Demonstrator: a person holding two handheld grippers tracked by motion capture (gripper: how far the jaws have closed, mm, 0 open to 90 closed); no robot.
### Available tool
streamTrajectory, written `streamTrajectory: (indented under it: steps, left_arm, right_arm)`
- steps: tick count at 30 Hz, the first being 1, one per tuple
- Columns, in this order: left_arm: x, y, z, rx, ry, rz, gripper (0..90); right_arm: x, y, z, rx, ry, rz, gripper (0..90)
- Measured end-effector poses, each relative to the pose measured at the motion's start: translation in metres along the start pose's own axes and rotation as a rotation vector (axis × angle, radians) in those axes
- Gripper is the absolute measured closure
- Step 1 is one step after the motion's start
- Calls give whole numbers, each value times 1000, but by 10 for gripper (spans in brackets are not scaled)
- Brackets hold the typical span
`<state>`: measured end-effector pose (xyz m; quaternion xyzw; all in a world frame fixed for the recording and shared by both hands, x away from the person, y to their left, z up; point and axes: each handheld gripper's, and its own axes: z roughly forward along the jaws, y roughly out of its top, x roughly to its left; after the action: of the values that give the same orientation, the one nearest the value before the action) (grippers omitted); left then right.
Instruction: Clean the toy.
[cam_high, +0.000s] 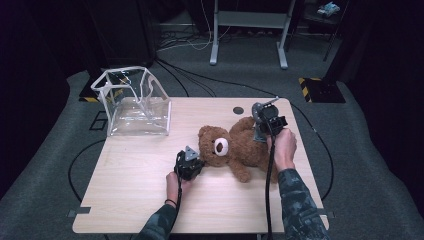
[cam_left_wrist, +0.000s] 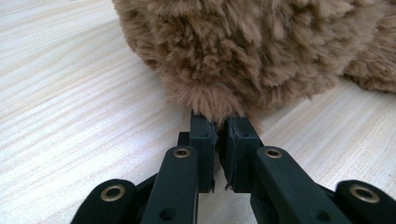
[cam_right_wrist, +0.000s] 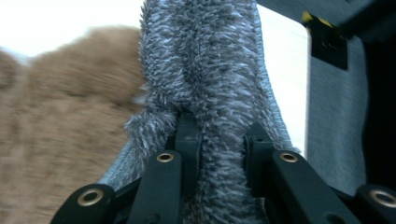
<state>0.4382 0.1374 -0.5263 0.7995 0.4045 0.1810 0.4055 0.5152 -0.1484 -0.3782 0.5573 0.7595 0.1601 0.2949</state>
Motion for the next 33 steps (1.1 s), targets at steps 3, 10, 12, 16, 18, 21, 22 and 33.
streamTrajectory:
  steps: [3,10,12,16,18,21,22,33]
  left_arm:
    - [0,0,1,3,-3,-4,833]
    - [0,0,1,6,-3,0,833]
    - [-1,0,1,2,-1,-1,834]
    - [-1,0,1,6,0,5,834]
    - [-1,0,1,2,0,3,834]
    - [-1,0,1,1,2,4,834]
    - [-1,0,1,2,3,5,834]
    - [-1,0,0,10,-4,16,833]
  right_arm:
    - [-2,-2,5,29,36,13,733]
    - [26,18,11,8,92,-46,729]
    - [35,23,12,0,112,-40,730]
    - [52,30,20,-11,136,-64,730]
    - [57,31,24,-10,166,-54,730]
    - [64,32,30,-29,228,-33,731]
    - [66,33,32,-24,259,-26,732]
    - [51,28,9,-95,426,72,740]
